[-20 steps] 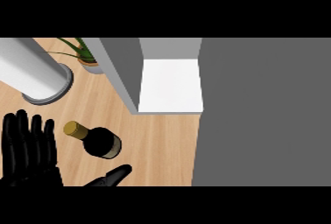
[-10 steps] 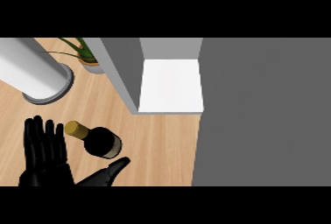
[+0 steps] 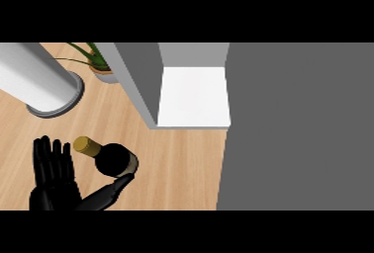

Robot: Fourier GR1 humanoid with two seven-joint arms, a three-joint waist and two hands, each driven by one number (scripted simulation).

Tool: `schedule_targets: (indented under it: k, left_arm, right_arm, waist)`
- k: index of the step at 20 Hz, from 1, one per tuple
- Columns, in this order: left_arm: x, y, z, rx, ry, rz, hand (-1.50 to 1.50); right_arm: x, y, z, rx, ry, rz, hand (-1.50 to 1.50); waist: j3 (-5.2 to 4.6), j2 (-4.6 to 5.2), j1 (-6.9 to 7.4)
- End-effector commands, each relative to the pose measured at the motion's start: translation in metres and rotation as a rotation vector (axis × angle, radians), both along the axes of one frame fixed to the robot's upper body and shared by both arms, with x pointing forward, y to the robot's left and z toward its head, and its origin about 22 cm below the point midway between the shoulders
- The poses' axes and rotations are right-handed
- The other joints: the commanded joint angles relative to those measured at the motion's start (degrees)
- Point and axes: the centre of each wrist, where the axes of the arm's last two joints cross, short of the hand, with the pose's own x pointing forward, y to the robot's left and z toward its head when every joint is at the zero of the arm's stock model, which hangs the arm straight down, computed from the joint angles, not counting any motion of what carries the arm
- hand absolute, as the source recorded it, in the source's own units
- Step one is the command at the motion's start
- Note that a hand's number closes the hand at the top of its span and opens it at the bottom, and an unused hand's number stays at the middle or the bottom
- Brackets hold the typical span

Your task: Pick up the wine, place it into the cabinet and close the cabinet

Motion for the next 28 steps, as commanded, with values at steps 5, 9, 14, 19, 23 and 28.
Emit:
schedule_targets:
  k: [5, 9, 14, 19, 23, 28]
  left_arm:
    - [0.009, 0.023, -0.045, -0.027, 0.019, -0.002, -1.50]
    - [0.011, 0.021, -0.062, -0.042, 0.012, -0.044, -1.50]
    - [0.004, 0.019, -0.076, -0.045, -0.006, -0.049, -1.50]
    - [0.022, 0.016, -0.081, -0.044, 0.018, -0.065, -1.50]
    - [0.020, 0.021, -0.097, -0.037, 0.023, -0.069, -1.50]
    - [0.021, 0.046, -0.111, -0.041, 0.016, -0.052, -1.50]
  right_arm:
    - [-0.028, -0.004, 0.017, 0.045, -0.044, 0.048, -1.50]
    - [-0.029, -0.011, 0.015, 0.020, -0.053, 0.052, -1.50]
    - [-0.030, -0.008, 0.019, 0.028, -0.038, 0.056, -1.50]
    - [-0.044, 0.001, 0.027, 0.048, -0.045, 0.066, -1.50]
    - [-0.030, -0.008, 0.025, 0.018, -0.025, 0.056, -1.50]
    - [-0.025, -0.002, 0.021, 0.039, -0.039, 0.042, -1.50]
  waist:
    - [0.05, 0.04, -0.13]
    - [0.08, 0.04, -0.22]
    - [0.07, 0.03, -0.09]
    - [0.05, -0.03, -0.39]
    - [0.09, 0.05, -0.18]
    - [0.07, 0.06, -0.09]
